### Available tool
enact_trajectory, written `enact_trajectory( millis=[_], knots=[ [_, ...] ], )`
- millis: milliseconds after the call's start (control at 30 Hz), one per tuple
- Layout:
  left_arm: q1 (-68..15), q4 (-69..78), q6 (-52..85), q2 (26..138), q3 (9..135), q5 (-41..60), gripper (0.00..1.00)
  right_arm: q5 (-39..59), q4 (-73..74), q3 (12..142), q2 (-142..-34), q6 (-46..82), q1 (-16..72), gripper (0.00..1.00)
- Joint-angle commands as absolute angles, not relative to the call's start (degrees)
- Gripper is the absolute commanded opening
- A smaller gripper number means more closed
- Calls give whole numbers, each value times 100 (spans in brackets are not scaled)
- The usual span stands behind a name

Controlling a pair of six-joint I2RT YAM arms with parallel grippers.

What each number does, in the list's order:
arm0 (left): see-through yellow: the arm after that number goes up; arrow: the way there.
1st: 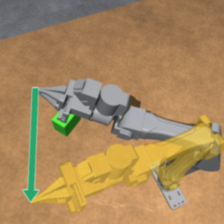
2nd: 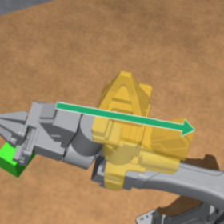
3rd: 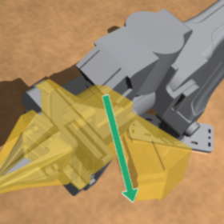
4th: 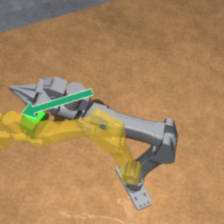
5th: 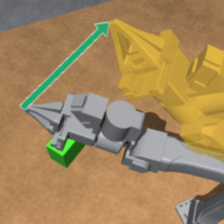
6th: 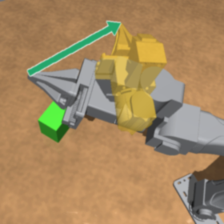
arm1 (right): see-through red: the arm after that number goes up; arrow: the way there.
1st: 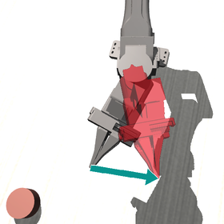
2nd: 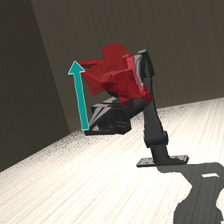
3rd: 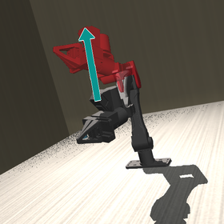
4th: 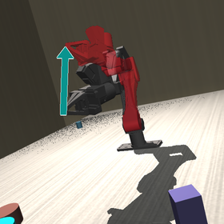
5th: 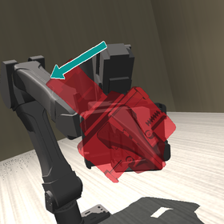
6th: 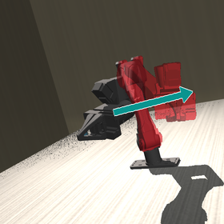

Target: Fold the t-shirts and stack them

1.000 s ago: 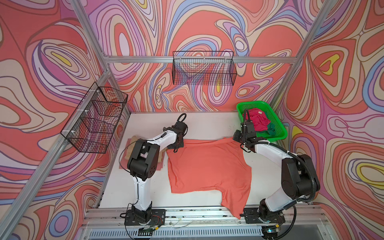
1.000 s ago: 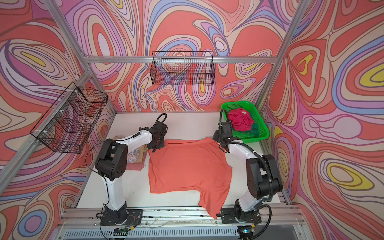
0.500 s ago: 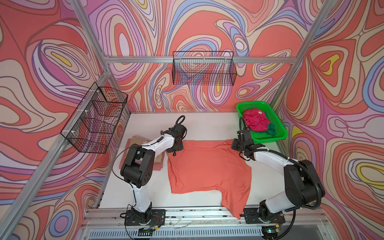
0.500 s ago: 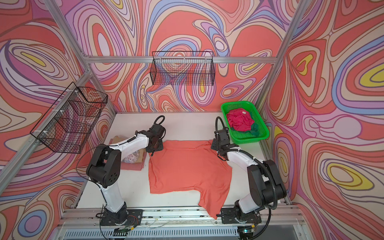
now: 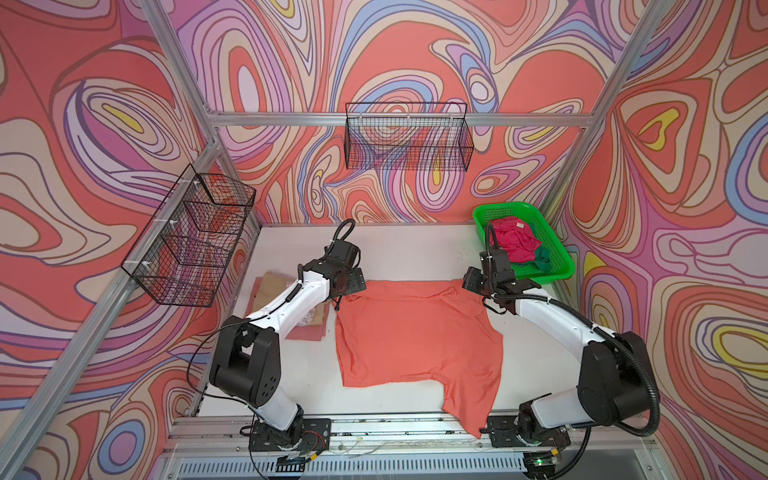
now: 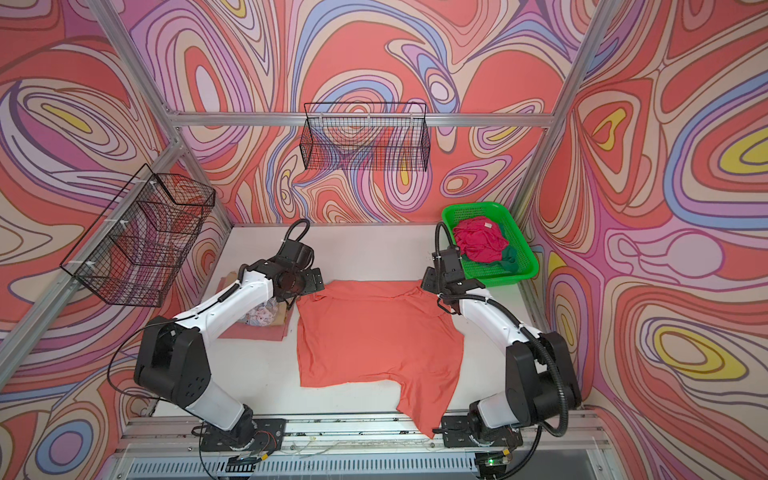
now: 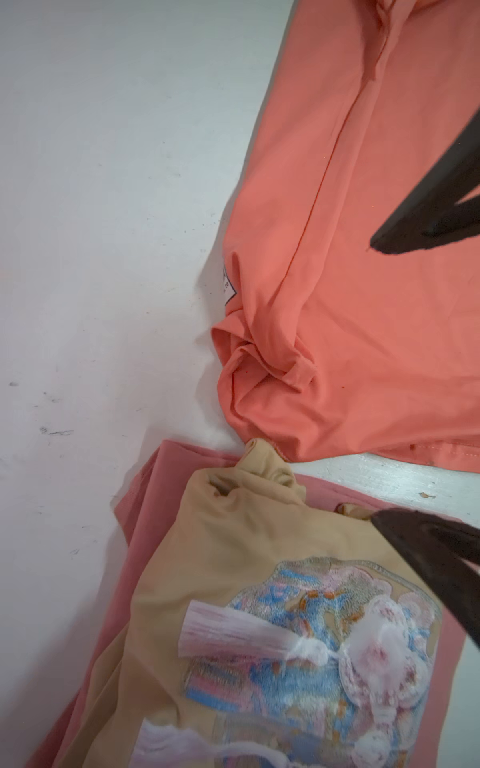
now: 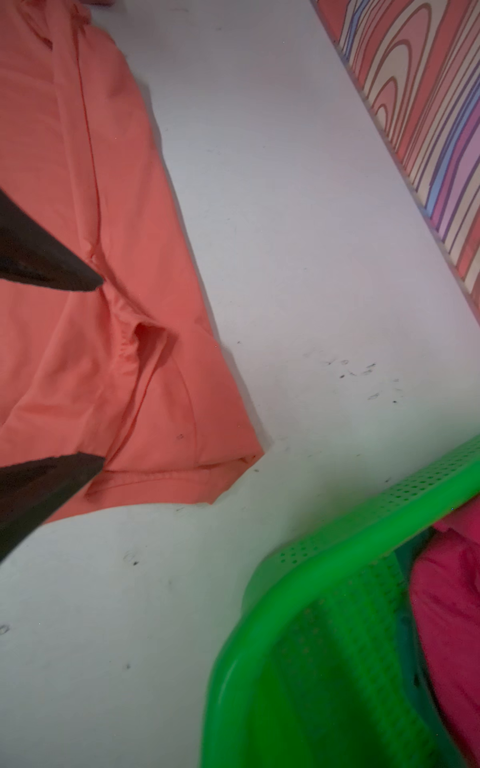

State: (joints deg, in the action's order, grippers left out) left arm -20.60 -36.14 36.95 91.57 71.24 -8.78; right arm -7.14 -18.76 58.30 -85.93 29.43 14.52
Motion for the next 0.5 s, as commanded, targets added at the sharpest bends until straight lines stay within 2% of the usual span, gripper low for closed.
enact_trajectory(
  millis=[0, 133, 400, 467],
  knots=[
    [-1865, -4023, 3381, 8858, 7227, -618, 100, -236, -2016, 6381, -9290, 2729, 1406, 65],
    [-1693, -4097, 3188, 8438, 6984, -680, 100, 122, -2009, 6647, -9970, 2639, 1456, 59],
    [-1651, -3908, 3014, 7910, 6342, -793, 100, -40, -1943, 6620, -10477, 2400, 1753, 51],
    [-1652, -3915, 3006, 7919, 6345, -734, 100, -151, -1934, 6586, -10529, 2362, 1807, 47]
  ],
)
